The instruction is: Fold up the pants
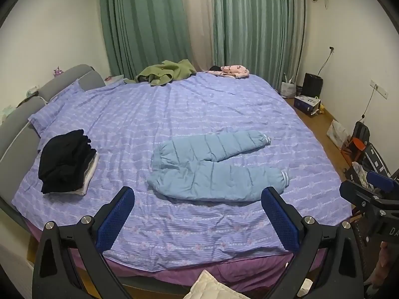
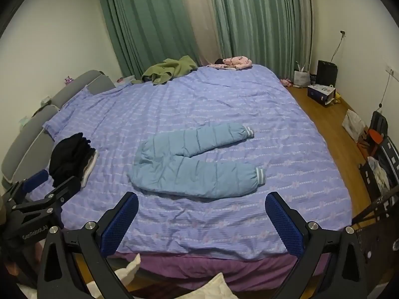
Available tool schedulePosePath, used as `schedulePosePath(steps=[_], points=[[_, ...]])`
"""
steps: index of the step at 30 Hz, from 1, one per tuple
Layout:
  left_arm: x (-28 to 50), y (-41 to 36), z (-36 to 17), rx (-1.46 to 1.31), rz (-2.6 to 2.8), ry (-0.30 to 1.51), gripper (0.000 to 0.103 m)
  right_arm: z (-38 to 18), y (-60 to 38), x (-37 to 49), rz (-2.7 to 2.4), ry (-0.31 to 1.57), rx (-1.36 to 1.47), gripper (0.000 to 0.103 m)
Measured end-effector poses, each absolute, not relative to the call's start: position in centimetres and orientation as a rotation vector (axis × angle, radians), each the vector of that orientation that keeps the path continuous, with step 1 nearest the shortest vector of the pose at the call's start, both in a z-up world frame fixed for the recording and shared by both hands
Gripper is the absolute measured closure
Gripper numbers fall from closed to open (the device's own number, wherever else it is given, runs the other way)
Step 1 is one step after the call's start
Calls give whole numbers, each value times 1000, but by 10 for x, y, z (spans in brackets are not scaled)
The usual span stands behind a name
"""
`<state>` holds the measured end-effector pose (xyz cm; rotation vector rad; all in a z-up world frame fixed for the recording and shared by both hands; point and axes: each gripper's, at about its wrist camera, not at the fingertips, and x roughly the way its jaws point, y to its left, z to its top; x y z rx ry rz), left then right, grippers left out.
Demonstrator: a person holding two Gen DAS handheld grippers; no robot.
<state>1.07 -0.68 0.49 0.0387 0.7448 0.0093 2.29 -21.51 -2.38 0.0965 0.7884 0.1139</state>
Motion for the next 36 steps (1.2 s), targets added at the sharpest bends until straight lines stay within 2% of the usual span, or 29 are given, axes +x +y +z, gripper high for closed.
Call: schedulePosePath(steps=[36], points=[[18, -4, 13, 25, 34, 732, 0, -17, -222, 30, 161, 762, 83, 0]])
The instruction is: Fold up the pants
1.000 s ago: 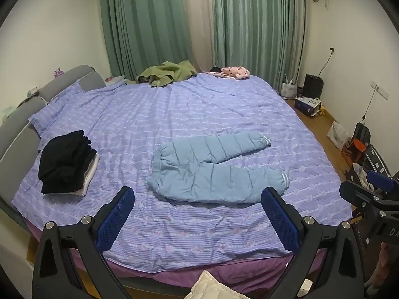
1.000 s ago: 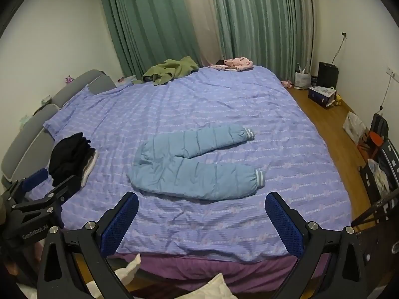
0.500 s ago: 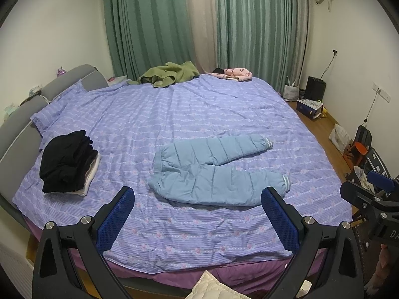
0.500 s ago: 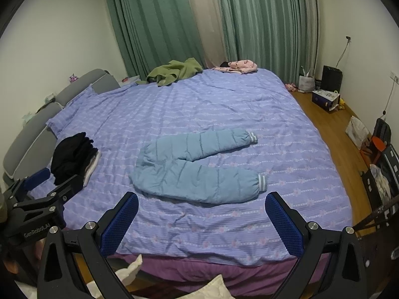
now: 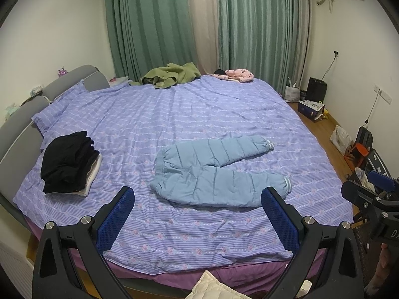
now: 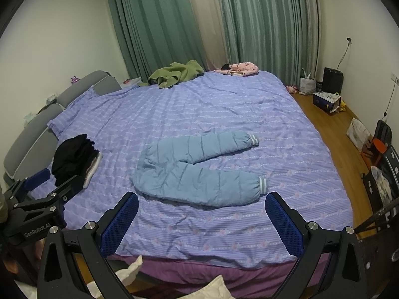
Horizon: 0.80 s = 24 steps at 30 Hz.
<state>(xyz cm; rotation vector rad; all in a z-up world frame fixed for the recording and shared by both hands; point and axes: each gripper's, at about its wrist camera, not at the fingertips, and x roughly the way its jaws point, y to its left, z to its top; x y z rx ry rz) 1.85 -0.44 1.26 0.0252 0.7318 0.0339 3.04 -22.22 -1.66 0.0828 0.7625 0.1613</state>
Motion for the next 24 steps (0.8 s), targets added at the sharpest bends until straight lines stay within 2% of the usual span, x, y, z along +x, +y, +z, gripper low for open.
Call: schedulePosePath(steps=[24], points=[[18, -4, 11, 30, 32, 735, 0, -18, -222, 31, 161, 768, 85, 0]])
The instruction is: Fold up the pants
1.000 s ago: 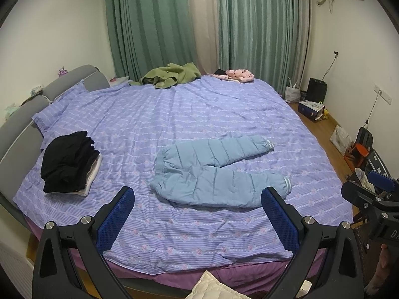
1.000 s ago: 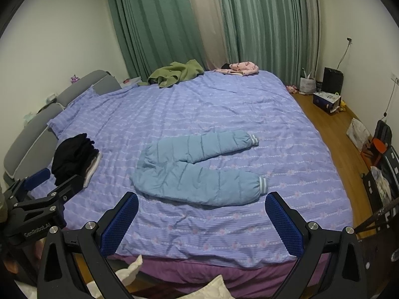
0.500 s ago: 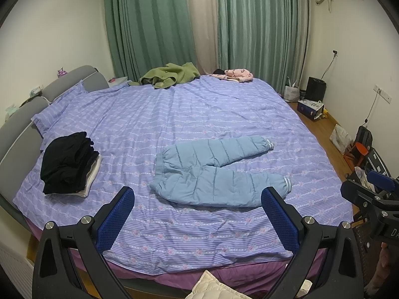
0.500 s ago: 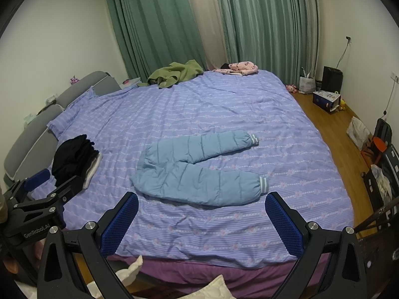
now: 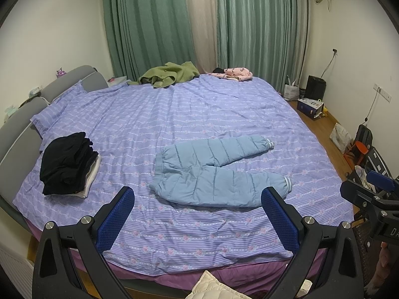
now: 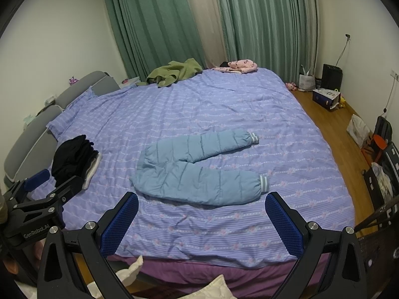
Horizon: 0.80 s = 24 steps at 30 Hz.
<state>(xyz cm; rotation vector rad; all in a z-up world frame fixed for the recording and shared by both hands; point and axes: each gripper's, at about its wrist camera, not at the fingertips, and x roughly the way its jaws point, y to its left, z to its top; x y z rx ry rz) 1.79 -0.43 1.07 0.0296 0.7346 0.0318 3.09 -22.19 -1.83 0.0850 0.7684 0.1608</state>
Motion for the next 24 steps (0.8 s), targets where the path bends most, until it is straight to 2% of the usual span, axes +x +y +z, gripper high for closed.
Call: schedulePosePath(steps=[16, 24], points=[[58, -19, -7, 50, 7, 788, 0, -31, -234, 60, 132, 830, 119, 0], [115, -47, -52, 103, 5, 812, 0, -71, -262, 108, 76, 837, 99, 0]])
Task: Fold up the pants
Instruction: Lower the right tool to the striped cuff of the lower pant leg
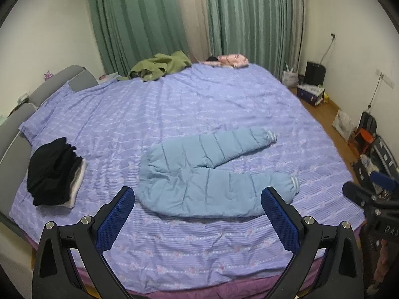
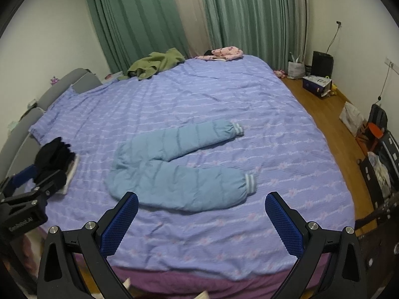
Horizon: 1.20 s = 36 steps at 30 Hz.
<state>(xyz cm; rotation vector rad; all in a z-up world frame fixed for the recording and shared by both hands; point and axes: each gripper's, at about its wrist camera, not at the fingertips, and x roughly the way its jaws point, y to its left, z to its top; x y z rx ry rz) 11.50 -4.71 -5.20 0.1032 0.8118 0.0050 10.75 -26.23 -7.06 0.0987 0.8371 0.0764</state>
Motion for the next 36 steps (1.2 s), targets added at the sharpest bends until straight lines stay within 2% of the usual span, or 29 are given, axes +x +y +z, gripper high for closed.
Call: schedulePosePath(steps=[8, 17, 25, 27, 28, 29, 31, 36], points=[[186, -88, -132, 124, -3, 905, 0, -152, -308, 196, 73, 932, 120, 2], [253, -134, -221, 184, 25, 1057, 0, -270, -341, 271, 63, 1130, 177, 16], [279, -142, -258, 193, 49, 1127, 0, -347, -359, 311, 46, 1308, 297, 18], [281, -143, -263, 198, 46, 1142, 0, -355, -360, 313, 59, 1316, 344, 30], [282, -144, -264, 202, 43, 1146, 0, -358, -357, 314, 60, 1319, 349, 41], [281, -144, -266, 209, 38, 1148, 0, -357, -355, 313, 67, 1314, 351, 57], [280, -145, -266, 219, 37, 1150, 0, -349, -347, 310, 100, 1296, 340, 74], [276, -147, -265, 217, 23, 1145, 0, -312, -340, 287, -1, 1213, 251, 77]])
